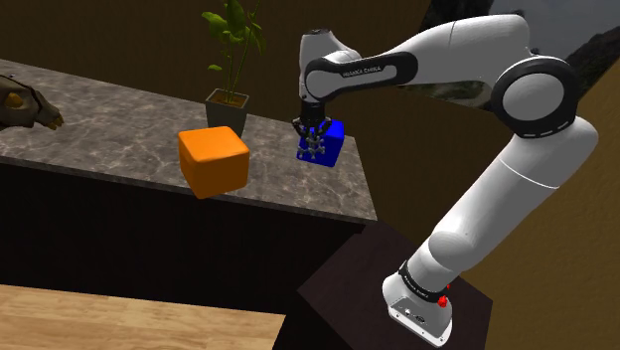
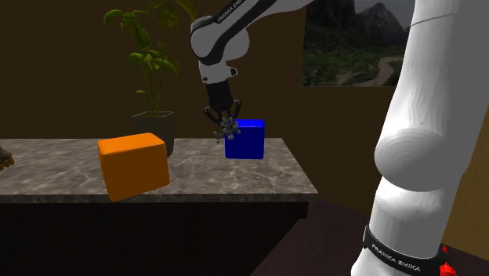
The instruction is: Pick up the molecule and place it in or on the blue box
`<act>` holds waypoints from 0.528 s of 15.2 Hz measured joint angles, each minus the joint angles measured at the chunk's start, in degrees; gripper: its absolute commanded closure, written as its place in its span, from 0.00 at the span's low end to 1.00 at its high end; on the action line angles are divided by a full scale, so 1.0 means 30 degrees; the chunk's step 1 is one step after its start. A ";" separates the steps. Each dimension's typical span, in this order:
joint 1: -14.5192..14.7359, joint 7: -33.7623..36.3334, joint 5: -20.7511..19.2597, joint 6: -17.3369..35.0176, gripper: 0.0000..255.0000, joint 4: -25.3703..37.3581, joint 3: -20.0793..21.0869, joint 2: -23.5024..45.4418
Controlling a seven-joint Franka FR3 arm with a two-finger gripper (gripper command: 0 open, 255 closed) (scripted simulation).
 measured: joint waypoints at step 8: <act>0.0012 -0.0442 0.0226 -0.1976 1.00 0.1508 0.0010 -0.0522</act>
